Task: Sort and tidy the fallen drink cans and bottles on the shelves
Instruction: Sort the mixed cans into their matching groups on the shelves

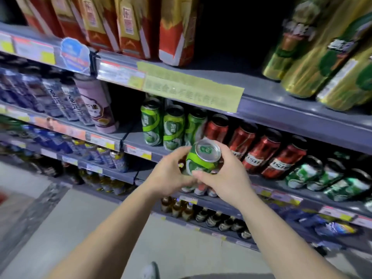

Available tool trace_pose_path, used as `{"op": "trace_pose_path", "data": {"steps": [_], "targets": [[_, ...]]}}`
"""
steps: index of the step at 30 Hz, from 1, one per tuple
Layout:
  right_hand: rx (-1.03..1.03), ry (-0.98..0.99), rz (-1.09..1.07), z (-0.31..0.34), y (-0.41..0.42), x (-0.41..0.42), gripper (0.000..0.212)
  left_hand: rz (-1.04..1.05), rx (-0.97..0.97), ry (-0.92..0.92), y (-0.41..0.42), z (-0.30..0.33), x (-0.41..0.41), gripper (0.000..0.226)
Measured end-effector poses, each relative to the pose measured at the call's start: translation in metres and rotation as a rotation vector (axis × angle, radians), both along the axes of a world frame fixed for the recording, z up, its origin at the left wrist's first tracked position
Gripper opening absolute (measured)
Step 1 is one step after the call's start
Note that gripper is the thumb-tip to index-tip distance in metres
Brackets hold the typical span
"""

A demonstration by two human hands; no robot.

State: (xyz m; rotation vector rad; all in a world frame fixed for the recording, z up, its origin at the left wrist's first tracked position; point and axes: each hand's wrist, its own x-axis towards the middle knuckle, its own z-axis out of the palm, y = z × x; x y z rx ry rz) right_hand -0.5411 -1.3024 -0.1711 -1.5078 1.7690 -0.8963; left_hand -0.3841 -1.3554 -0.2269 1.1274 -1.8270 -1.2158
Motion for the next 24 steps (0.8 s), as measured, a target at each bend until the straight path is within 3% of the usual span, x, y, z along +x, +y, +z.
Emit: {"op": "trace_pose_path", "data": {"steps": [4,7,12,18,24], "targets": [[0.046,-0.060,0.016,-0.018,-0.036,0.052,0.079,0.183,0.014,0.038,-0.029,-0.010,0.054,0.060],[0.193,-0.092,0.066,-0.030,-0.047,0.073,0.065,0.403,0.055,0.073,-0.050,-0.018,0.087,0.057],[0.286,0.095,0.067,-0.049,-0.064,0.078,0.054,0.701,0.082,0.117,-0.097,-0.026,0.120,0.066],[0.339,0.301,0.100,-0.046,-0.090,0.079,0.059,0.645,0.051,0.067,-0.152,-0.023,0.121,0.061],[0.332,0.322,0.090,-0.052,-0.104,0.081,0.066,0.512,0.090,-0.032,-0.162,-0.038,0.116,0.052]]}}
